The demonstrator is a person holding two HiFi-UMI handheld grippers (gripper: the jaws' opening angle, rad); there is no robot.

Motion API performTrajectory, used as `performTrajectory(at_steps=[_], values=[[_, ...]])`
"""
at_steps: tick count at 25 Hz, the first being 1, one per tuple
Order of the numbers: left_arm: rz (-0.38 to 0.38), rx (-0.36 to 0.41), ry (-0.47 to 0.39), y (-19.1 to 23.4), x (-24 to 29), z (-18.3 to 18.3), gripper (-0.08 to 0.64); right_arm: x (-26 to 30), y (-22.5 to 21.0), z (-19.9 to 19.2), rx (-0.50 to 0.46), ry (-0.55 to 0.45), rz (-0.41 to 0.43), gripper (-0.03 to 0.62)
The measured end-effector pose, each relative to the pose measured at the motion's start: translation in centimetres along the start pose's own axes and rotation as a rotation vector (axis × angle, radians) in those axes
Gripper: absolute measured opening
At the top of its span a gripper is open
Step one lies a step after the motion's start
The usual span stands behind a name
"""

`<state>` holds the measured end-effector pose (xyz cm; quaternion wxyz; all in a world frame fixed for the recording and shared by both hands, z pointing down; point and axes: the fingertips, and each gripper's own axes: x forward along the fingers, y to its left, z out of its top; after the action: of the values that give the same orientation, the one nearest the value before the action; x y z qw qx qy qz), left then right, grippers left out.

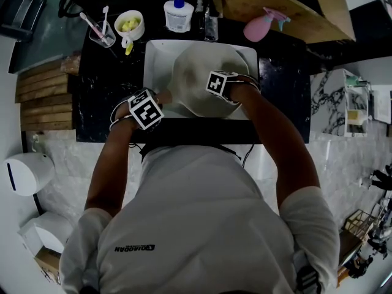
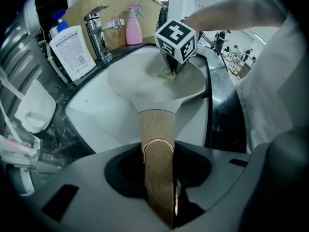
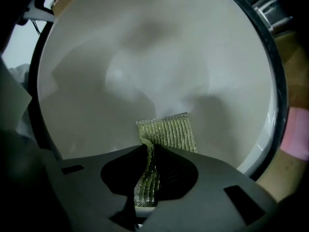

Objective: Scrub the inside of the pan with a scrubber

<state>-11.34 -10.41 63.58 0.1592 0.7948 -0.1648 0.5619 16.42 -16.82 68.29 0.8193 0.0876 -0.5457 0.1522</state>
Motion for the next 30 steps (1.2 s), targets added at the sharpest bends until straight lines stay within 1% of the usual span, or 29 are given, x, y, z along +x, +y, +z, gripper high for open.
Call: performTrajectory(at_steps=[3, 6, 13, 17, 23, 30], values=[[0.000, 0.001, -0.001, 0.0, 0.0, 0.0, 0.143, -0.1, 1.1, 0.1, 0.054, -0.041, 0.107, 0.071], [0.001, 0.002, -0.002, 0.0, 0.0, 0.0, 0.143, -0.3, 2.3, 0.2, 0.076, -0.060, 0.191, 0.071], [0.000, 0.001, -0.003, -0.1, -0.1, 0.0, 0.143, -0.7, 4.2, 0.4, 0.092, -0.060, 0.315, 0.071], [0.002, 0.001, -0.001, 0.0, 0.0, 0.0, 0.143, -1.2, 5.7, 0.8, 0.101, -0.089, 0.412, 0.071], [0.004, 0.003, -0.003, 0.0, 0.1, 0.0, 0.143, -1.9, 8.0, 2.5, 0.163, -0.162, 0.579, 0.071], [0.003, 0.001, -0.002, 0.0, 0.1, 0.0, 0.143, -3.5, 10.7, 4.2, 0.175, -0.214, 0.751, 0.071]])
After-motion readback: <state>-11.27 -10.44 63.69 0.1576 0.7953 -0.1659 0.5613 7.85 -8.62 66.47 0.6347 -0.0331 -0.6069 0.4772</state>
